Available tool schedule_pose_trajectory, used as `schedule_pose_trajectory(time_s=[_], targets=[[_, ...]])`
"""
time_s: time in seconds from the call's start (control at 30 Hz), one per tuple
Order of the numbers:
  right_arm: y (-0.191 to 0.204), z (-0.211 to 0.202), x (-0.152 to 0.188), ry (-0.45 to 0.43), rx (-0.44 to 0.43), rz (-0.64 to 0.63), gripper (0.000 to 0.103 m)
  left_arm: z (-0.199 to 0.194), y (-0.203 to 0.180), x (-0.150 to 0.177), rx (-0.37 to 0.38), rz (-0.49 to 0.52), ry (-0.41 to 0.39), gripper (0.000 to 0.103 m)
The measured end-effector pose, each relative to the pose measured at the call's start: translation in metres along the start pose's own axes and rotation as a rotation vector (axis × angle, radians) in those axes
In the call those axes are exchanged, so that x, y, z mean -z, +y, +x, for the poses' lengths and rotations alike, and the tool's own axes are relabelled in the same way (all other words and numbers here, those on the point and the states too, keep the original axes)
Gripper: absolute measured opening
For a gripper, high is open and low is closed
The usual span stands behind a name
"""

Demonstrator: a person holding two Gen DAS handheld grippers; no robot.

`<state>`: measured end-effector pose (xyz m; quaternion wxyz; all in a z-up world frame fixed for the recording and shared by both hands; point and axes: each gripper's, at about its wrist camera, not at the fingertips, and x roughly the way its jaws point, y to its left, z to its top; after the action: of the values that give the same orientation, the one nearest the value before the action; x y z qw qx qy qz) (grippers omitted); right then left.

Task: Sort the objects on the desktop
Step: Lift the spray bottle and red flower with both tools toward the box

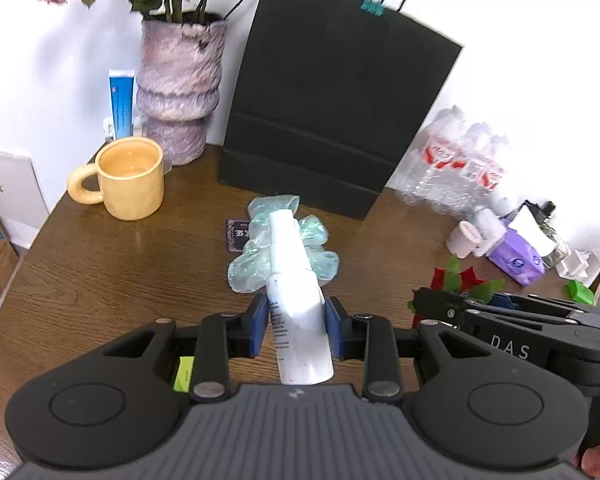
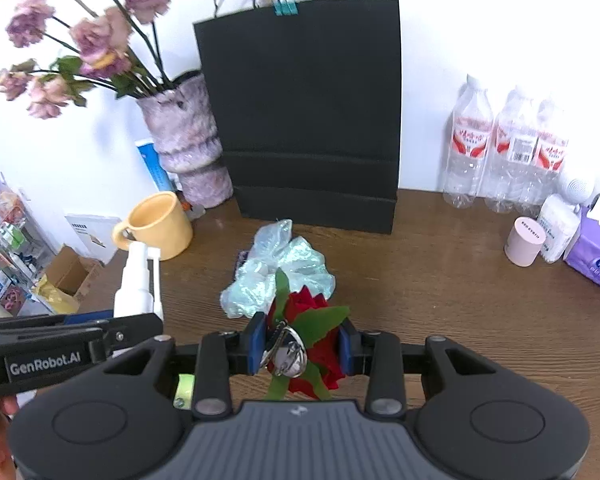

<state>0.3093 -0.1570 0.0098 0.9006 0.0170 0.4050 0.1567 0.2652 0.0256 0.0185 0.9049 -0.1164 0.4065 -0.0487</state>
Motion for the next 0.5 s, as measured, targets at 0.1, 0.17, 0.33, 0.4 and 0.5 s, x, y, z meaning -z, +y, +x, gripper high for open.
schedule_pose_trajectory(time_s=[0.1,0.17,0.33,0.4,0.5], targets=[[0.005,-0.017,0.002,-0.018,-0.004,-0.016,0.034,-0.016,-0.005,0.005,0.008,0.022,-0.021,0.031],[0.008,-0.026,0.005,-0.027,-0.007,-0.025,0.034,-0.026,-0.007,0.01,0.025,0.04,-0.03,0.031],[0.012,-0.048,0.018,-0.035,-0.051,-0.036,0.034,-0.049,-0.007,0.03,0.085,0.078,-0.04,0.031],[0.012,-0.057,0.025,-0.032,-0.07,-0.038,0.034,-0.058,-0.006,0.038,0.099,0.093,-0.047,0.031],[0.011,-0.072,0.036,-0.035,-0.086,-0.041,0.034,-0.069,-0.005,0.048,0.123,0.107,-0.055,0.031]])
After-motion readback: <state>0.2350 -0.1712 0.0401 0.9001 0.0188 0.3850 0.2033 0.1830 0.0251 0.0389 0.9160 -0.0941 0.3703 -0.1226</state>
